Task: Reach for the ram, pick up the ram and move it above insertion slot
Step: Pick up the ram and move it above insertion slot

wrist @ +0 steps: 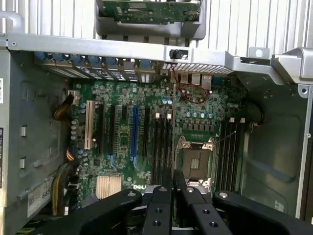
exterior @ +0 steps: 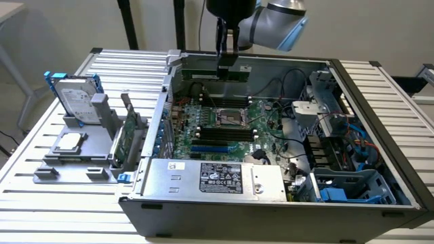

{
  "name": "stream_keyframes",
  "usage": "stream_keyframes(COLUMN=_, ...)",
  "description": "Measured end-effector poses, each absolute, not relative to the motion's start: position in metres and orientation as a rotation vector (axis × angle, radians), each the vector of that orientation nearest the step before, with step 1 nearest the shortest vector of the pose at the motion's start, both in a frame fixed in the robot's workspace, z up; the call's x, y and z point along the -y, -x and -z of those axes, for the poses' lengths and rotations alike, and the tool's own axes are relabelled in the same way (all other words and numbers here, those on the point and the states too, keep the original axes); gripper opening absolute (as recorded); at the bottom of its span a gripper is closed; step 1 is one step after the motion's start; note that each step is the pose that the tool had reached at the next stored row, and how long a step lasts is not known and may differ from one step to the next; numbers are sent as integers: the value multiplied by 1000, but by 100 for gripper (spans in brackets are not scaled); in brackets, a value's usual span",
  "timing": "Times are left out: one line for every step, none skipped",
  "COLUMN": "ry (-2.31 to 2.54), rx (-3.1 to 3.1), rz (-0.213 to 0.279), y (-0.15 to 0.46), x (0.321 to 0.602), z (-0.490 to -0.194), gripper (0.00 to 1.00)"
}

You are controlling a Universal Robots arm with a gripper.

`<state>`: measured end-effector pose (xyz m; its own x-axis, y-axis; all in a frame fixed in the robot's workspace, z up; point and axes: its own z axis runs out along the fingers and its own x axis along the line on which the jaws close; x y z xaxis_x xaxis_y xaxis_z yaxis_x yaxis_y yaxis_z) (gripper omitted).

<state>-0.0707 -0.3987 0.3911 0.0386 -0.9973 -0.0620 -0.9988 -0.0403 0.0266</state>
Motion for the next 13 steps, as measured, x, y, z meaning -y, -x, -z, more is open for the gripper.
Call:
stream_keyframes(ry=2247, rx=-2160, rz=-99, y=69, x=396, z=-390, gripper=13)
stream_keyframes(ry=2247, rx=-2160, rz=-99, y=68, x=393, z=-390, gripper=13)
stream_keyframes(ry=2247, rx=-2160, rz=-99, y=67, x=391, z=-389, gripper=13)
stream_keyframes(ry=2247, rx=-2160, rz=-100, y=66, x=388, z=-388, gripper=13)
stream_keyframes(ry=2247, rx=-2160, rz=-100, y=64, x=386, z=-388, gripper=13)
stream_keyframes(ry=2247, rx=-2160, rz=-100, y=63, x=383, z=-387, gripper=13)
stream_keyframes(ry=2247, rx=-2160, rz=-100, y=62, x=380, z=-386, gripper=13)
stream_keyframes(ry=2248, rx=-2160, rz=-101, y=61, x=378, z=-386, gripper=13)
stream_keyframes(ry=2248, rx=-2160, rz=-101, y=60, x=376, z=-385, gripper=13)
stream_keyframes(ry=2248, rx=-2161, rz=-101, y=58, x=374, z=-384, gripper=13)
stream_keyframes(ry=2248, rx=-2161, rz=-101, y=57, x=372, z=-384, gripper=13)
stream_keyframes(ry=2247, rx=-2161, rz=-101, y=56, x=370, z=-383, gripper=13)
stream_keyframes(ry=2247, rx=-2161, rz=-101, y=55, x=368, z=-383, gripper=13)
